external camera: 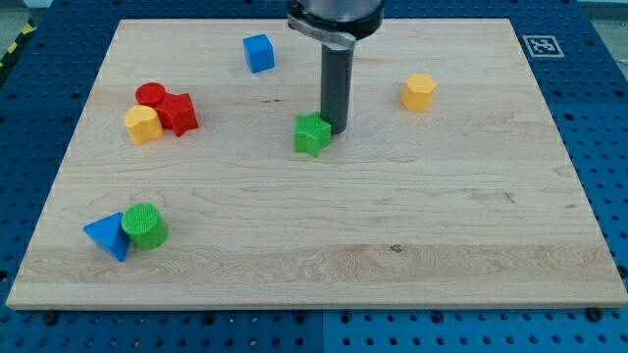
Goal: Move the green star closer to the green circle
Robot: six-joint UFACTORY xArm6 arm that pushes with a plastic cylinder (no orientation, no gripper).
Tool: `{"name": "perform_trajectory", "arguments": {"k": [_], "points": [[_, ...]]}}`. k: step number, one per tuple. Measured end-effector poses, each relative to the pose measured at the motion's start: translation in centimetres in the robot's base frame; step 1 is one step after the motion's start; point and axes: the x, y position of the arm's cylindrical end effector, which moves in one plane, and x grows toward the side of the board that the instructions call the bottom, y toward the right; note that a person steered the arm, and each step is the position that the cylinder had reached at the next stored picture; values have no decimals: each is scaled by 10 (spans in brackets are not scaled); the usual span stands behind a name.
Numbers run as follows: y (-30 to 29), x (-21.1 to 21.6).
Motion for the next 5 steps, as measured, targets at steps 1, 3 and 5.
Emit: {"name": "perform_trajectory", "arguments": {"k": [1,3,5], "points": [[-9,21],[-35,38],[-56,24]]}}
